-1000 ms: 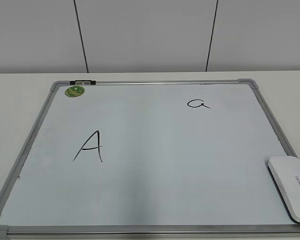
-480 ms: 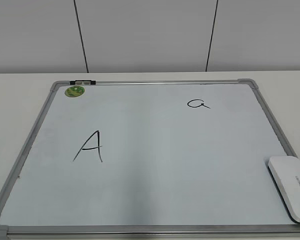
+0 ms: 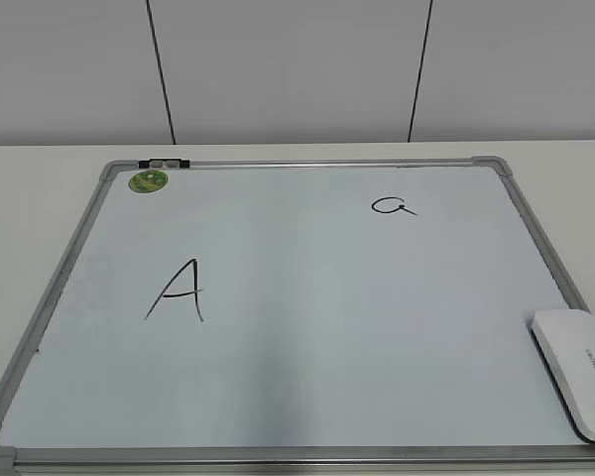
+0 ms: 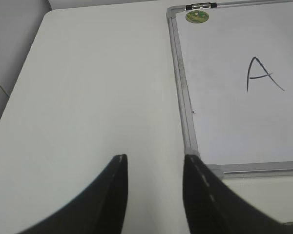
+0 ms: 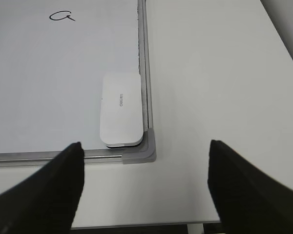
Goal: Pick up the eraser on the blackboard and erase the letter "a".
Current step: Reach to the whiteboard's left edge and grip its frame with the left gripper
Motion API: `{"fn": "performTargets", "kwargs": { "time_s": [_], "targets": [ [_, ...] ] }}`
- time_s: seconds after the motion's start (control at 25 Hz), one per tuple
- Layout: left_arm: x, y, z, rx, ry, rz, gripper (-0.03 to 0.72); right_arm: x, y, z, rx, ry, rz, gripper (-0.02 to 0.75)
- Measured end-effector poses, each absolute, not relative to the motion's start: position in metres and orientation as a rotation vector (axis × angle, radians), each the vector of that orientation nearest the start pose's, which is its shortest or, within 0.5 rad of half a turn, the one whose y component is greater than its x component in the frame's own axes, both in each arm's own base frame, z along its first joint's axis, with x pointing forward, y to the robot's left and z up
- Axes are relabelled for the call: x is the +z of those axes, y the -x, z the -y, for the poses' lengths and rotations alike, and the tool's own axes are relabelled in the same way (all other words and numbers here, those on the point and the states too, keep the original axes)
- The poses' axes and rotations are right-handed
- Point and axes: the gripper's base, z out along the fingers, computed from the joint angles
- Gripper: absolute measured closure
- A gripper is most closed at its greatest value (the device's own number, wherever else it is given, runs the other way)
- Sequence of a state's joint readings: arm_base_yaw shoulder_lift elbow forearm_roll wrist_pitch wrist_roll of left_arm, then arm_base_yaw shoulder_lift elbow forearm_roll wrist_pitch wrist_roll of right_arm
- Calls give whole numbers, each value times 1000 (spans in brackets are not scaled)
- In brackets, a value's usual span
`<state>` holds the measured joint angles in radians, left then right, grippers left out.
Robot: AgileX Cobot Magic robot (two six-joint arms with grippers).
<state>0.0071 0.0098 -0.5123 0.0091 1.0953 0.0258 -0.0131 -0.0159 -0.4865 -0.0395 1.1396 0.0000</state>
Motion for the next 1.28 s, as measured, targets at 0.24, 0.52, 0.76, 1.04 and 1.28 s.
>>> {"fn": "performTargets", "kwargs": {
  "time_s": [0.24, 0.52, 0.76, 1.04, 1.28],
  "targets": [
    [278, 6, -1, 31, -19, -2076, 420, 267, 9, 3, -56, -18, -2121, 151],
    [278, 6, -1, 31, -19, -2076, 421, 267, 9, 3, -56, -18, -2121, 151],
    [285, 7, -1, 32, -18, -2030, 270, 267, 9, 3, -56, -18, -2121, 151],
    [294, -19, -1, 31, -20, -2053, 127, 267, 9, 3, -56, -18, -2121, 151],
    [293, -73, 1, -17, -10, -2178, 120, 267, 9, 3, -56, -18, -2121, 152]
  ]
}}
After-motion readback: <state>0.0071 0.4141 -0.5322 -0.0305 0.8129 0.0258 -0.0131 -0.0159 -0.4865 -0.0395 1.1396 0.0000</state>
